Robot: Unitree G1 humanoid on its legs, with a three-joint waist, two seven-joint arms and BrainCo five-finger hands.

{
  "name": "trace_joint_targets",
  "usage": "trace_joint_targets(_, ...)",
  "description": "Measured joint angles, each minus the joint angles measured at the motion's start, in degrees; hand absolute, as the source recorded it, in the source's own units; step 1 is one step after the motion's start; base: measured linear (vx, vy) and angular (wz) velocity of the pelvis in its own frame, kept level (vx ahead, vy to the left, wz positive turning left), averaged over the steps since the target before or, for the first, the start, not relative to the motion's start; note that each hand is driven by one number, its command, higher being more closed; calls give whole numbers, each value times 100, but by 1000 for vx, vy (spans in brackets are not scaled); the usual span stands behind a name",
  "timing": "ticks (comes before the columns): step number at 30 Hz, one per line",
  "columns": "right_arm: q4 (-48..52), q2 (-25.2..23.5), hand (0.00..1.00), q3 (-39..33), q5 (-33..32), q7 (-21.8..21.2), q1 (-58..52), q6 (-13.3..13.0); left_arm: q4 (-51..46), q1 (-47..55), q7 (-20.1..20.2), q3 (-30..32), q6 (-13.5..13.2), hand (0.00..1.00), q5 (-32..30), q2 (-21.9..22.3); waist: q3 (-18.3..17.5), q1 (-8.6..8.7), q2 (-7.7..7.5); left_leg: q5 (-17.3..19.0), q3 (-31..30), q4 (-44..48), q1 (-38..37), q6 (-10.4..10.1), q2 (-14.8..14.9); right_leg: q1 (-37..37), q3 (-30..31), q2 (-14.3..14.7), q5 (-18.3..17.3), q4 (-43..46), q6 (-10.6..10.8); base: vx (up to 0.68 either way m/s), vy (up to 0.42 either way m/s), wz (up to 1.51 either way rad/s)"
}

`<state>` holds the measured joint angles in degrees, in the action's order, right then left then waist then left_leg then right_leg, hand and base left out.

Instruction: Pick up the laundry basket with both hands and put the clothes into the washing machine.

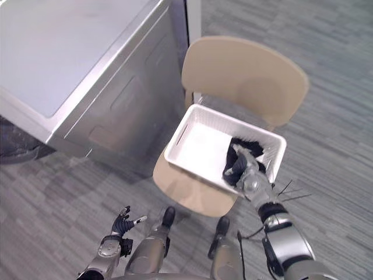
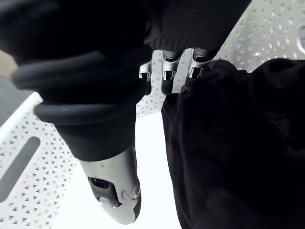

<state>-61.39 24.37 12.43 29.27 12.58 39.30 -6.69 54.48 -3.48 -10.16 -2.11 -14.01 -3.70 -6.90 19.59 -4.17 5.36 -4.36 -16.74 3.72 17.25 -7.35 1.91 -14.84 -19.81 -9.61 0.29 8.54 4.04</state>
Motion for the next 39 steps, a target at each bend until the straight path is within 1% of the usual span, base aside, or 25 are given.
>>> trace_joint_targets(1, -87, 64, 0, 1, 15, 6, 119, 62, -24, -11, 0, -5, -18, 0, 87, 4, 29, -11, 41, -31, -48, -71, 75, 31, 5, -106, -21, -13, 12, 32, 4, -156, 8, 21)
trace_joint_targets(3, -188, 200, 0, 4, 31, 20, 264, 99, -62, -37, -9, -5, -30, 0, 100, 3, 90, -43, 124, -38, -58, -247, 152, 42, 26, -283, -47, -42, -2, 155, 22, -173, 27, 16)
trace_joint_targets(5, -489, 449, 0, 27, 63, 100, 482, 207, -93, -149, -26, -12, -35, 0, 229, 9, 202, -178, 200, -177, -111, -422, 271, 49, -1, -554, -42, -162, -9, 383, 50, -196, 19, 18)
trace_joint_targets(6, -551, 491, 0, 38, 63, 102, 538, 244, -95, -175, -32, -12, -36, 0, 292, 8, 232, -192, 227, -213, -129, -478, 287, 38, -12, -606, -47, -189, -17, 440, 58, -180, 6, 17)
trace_joint_targets(7, -664, 599, 0, 44, 74, 119, 666, 324, -110, -230, -99, -15, -38, 0, 353, 13, 244, -285, 246, -342, -180, -641, 379, 36, -40, -853, -34, -276, -46, 637, 59, -136, -1, 15)
trace_joint_targets(10, -756, 677, 0, 42, 232, 112, 807, 388, -197, -239, -119, -22, -39, 0, 426, 35, 267, -296, 258, -486, -218, -789, 472, 28, -86, -1095, -48, -403, -142, 916, 104, -97, -25, 17)
trace_joint_targets(11, -759, 721, 100, 43, 295, 88, 841, 431, -217, -249, -118, -26, -40, 0, 431, 77, 276, -307, 257, -552, -239, -823, 515, 19, -119, -1207, -47, -474, -202, 1077, 102, -57, -63, 19)
trace_joint_targets(14, -791, 776, 100, 45, 328, -14, 892, 507, -229, -290, -110, -156, -39, 0, 438, 179, 278, -308, 254, -624, -290, -893, 559, 17, -222, -1429, -34, -660, -420, 1485, 127, -37, -81, 18)
trace_joint_targets(17, -759, 778, 100, 68, 392, -33, 1043, 527, -234, -341, -104, -228, -34, 0, 469, 247, 285, -317, 244, -667, -273, -893, 602, 20, -231, -1574, 12, -737, -539, 1701, 96, -13, -109, 4)
trace_joint_targets(19, -724, 769, 100, 116, 345, -49, 1052, 531, -235, -406, -105, -230, -35, 0, 507, 292, 285, -330, 243, -683, -255, -889, 581, 36, -218, -1592, 43, -740, -605, 1791, 88, 5, -139, -1)
trace_joint_targets(22, -619, 710, 100, 174, 50, -38, 1051, 515, -239, -486, -104, -251, -36, 0, 532, 363, 287, -335, 240, -703, -204, -886, 567, 12, -186, -1643, 117, -686, -639, 1836, 67, 7, -117, -11)
trace_joint_targets(25, -392, 628, 100, 151, -501, -34, 1043, 480, -219, -496, -104, -278, -34, 0, 534, 368, 295, -285, 228, -703, -182, -890, 454, 12, -160, -1548, 171, -613, -633, 1780, 62, 6, -95, -13)
trace_joint_targets(28, 36, 521, 100, 30, -1066, -23, 1038, 460, -220, -499, -105, -275, -35, 0, 536, 318, 297, -283, 224, -697, -163, -900, 281, 10, -28, -1252, 175, -416, -510, 1447, 15, -12, -65, -17)
trace_joint_targets(29, 278, 519, 100, -36, -1333, -16, 1038, 407, -222, -501, -105, -274, -37, 0, 536, 306, 297, -284, 223, -695, -164, -902, 239, 9, 24, -1163, 163, -344, -459, 1327, 9, -31, -76, -12)
trace_joint_targets(32, 877, 488, 100, -263, -1850, 55, 1039, 255, -214, -501, -105, -273, -30, 0, 536, 255, 290, -276, 208, -679, -162, -906, 211, -8, 138, -1030, 132, -181, -340, 1066, -12, -44, -62, -9)
trace_joint_targets(35, 1191, 323, 100, -456, -2293, 126, 1036, 120, -206, -485, -104, -228, -18, 0, 535, 168, 283, -273, 193, -675, -123, -908, 163, -13, 220, -898, 129, -60, -225, 870, -29, -36, -60, -7)
trace_joint_targets(36, 1309, 264, 100, -480, -2491, 127, 1015, 58, -199, -468, -105, -212, -11, 0, 534, 146, 281, -263, 189, -675, -112, -908, 113, -13, 233, -826, 129, -38, -196, 802, -20, -21, -60, -9)
trace_joint_targets(38, 1486, 219, 100, -490, -2711, 128, 1006, 19, -193, -433, -104, -198, -4, 0, 534, 139, 279, -229, 185, -675, -93, -909, 49, -13, 232, -740, 140, -29, -162, 741, -17, -15, -43, -6)
trace_joint_targets(39, 1589, 183, 100, -535, -2771, 127, 976, -43, -156, -417, -104, -190, -1, 0, 532, 131, 263, -217, 155, -674, -64, -910, 27, -12, 237, -705, 160, -12, -124, 685, -18, -12, -30, -8)
